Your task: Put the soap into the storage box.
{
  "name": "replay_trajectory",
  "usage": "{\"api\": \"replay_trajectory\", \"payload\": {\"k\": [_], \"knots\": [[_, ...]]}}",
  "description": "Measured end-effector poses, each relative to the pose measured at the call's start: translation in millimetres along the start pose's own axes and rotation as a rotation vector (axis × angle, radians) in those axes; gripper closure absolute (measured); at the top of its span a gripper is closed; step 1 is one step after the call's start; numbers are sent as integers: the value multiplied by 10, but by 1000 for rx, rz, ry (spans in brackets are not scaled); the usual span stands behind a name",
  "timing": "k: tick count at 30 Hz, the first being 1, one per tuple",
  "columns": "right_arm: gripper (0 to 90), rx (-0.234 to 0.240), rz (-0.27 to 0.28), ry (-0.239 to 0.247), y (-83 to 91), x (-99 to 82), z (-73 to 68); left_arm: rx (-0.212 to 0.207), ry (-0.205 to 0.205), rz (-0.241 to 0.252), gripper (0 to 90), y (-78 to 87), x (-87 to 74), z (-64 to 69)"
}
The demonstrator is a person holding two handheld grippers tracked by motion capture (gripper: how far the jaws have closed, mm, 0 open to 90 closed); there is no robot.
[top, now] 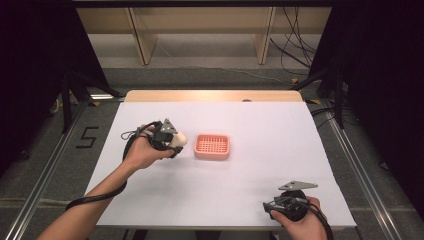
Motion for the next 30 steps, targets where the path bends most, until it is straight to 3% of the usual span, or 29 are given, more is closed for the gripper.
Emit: {"api": "replay_trajectory", "payload": {"k": [2,5,8,13,14,15,22,26,30], "knots": [[526,-19,2,12,-2,-2,19,-4,-8,1,493,-8,13,3],[526,-7,5,0,0,1,4,-13,-14,-13,493,-10,23,8],[526,-11,6,-1,-2,-2,5,-7,-7,7,493,-33,37,28],[526,-8,3,-4,1,-7,2,-9,-35,2,493,-39,57,27],[526,-9,-4,-29,6,-15,-20,-7,-33,0,493,-45,58,28],[526,-7,2,0,2,-12,6,-11,-47,5,493,-52,70,28],[526,-2,-3,-9,12,-16,1,-10,-64,0,493,-69,109,37],[525,0,-5,-7,12,-19,2,-19,-51,7,493,-91,139,59],[524,0,-5,-8,12,-21,2,-21,-72,9,493,-109,189,69]]}}
Point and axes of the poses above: each handheld gripper's, and its own axes: y roughly backward along the jaws, x roughly out of its top, z roughly to its right, the point moved 5 cm from there along -y, roughly forward along the jaws, and after that the axes turned 4 degrees about z, right-handed, at the moved point
